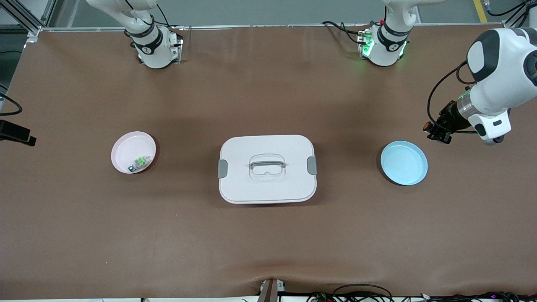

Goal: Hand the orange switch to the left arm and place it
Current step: 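Move the switch with the left gripper down onto the light-blue plate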

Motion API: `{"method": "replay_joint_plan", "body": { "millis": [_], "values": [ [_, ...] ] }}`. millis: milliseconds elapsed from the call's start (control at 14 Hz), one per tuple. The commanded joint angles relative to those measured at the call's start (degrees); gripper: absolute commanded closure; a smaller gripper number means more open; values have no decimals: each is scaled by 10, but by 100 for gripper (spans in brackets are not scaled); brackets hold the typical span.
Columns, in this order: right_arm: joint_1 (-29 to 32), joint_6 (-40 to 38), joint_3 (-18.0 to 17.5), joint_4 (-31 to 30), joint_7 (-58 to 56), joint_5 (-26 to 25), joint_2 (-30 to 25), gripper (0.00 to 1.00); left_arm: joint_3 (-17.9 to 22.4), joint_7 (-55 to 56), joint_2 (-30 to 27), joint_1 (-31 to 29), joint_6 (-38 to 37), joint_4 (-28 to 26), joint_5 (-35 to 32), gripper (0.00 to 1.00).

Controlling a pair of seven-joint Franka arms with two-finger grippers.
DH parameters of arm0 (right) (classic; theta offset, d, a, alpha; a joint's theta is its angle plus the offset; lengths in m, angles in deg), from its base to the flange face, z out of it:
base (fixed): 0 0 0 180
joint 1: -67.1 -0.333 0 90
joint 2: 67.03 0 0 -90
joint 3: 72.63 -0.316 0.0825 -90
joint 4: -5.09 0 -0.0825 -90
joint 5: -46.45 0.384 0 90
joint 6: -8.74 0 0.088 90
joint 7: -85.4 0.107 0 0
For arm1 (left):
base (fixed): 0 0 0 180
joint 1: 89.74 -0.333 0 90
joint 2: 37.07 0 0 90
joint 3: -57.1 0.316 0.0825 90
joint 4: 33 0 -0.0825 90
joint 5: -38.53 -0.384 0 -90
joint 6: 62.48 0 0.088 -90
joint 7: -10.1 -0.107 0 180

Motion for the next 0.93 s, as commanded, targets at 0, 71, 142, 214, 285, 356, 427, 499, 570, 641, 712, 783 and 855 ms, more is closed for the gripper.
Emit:
{"method": "replay_joint_plan", "body": {
  "millis": [0,71,142,214,285,356,427,499,570,641,712,783,855],
  "values": [
    [9,-33,-7,-9,6,14,-11,0,-5,39,-14,-4,56,-50,10,100],
    [9,-34,-7,-10,6,18,-13,0,-5,55,-11,-4,88,-65,10,100],
    [9,-33,-8,-10,6,19,-18,0,-5,60,-3,-4,115,-79,10,100],
    [8,-27,-8,-10,7,19,-23,0,-5,65,6,-4,136,-87,10,100],
    [9,-24,-9,-11,16,24,-24,0,-5,81,18,-4,159,-93,10,100],
    [12,-24,-7,-14,21,36,-26,0,-5,101,35,-3,182,-94,8,100],
    [12,-21,-7,-28,21,42,-37,0,-5,113,56,-3,197,-93,2,100],
    [10,-4,-7,-57,22,41,-55,0,-5,119,75,-2,210,-94,0,100],
    [9,27,-8,-103,24,42,-86,0,-5,120,92,-2,220,-94,0,100],
    [9,63,-8,-158,24,41,-118,0,-4,120,107,-2,233,-94,0,100],
    [8,91,-9,-202,24,42,-147,0,-4,121,123,-3,247,-93,-9,100],
    [8,101,-9,-222,25,42,-159,0,-4,122,140,-3,256,-92,-21,100],
    [8,97,-9,-224,25,42,-160,0,-3,123,153,-3,258,-92,-29,100]
  ]
}}
